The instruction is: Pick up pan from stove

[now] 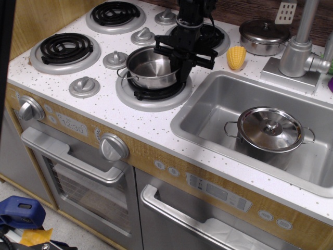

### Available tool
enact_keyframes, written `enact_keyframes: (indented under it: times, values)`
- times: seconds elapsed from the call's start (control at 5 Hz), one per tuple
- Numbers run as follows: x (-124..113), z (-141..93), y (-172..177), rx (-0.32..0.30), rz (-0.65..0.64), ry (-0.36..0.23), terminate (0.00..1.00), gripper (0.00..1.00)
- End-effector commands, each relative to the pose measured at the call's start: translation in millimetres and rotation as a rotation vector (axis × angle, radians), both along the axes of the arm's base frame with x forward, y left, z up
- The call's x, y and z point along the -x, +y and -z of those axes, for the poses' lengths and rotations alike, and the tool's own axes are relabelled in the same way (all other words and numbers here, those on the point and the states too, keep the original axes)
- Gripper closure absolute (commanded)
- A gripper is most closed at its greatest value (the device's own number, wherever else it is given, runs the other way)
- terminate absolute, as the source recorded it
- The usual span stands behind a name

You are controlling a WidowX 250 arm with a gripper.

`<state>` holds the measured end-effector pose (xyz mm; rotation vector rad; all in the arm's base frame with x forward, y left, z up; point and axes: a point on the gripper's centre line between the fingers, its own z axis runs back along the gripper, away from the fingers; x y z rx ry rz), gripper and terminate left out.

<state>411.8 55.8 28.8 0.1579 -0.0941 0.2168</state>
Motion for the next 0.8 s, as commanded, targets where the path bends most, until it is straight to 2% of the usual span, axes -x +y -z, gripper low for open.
enact_keyframes:
  times: [0.0,0.4,0.6]
  values:
    - [-12,-60,-1,-0.076,0.021,-0.075,0.0,1.0]
    - [-9,-92,-14,-0.154,0.031,-0.073,0.0,1.0]
    - [-6,-95,-21,-0.168,0.033,-0.099,1.0,1.0]
